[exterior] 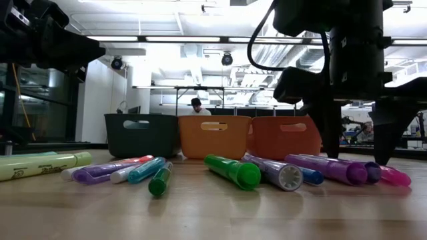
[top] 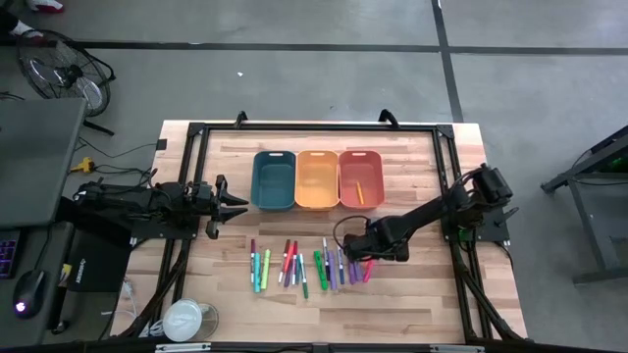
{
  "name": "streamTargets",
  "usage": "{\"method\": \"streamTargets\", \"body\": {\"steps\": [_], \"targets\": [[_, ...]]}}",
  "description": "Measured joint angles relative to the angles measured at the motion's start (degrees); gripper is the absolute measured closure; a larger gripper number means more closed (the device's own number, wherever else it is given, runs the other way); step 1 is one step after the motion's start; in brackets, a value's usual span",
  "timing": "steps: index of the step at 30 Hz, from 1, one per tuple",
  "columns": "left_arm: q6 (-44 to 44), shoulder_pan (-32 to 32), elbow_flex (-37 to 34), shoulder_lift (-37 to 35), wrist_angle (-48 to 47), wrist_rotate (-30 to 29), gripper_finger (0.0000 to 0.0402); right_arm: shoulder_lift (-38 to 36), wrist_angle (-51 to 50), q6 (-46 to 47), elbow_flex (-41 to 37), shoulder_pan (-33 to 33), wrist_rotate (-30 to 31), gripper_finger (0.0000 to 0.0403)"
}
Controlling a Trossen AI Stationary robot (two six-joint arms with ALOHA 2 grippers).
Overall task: Pick & Place Markers
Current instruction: Put the orange pen into the orange bin
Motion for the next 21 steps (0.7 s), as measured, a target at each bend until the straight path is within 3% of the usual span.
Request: {"method": "streamTargets", "body": {"steps": [12, 21], "targets": [[0.00, 0.00, 0.00, -0.01, -0.34, 0.01, 0.0308, 2.86, 3.00, -0.58, 0.18, -0.15, -1.89, 0.0165], [0.00, -0.01, -0.01, -0.01, -0.39, 0.01, 0.0308, 3.02, 3.09, -3.68, 0.04, -0.55, -3.68, 0.0254]]}}
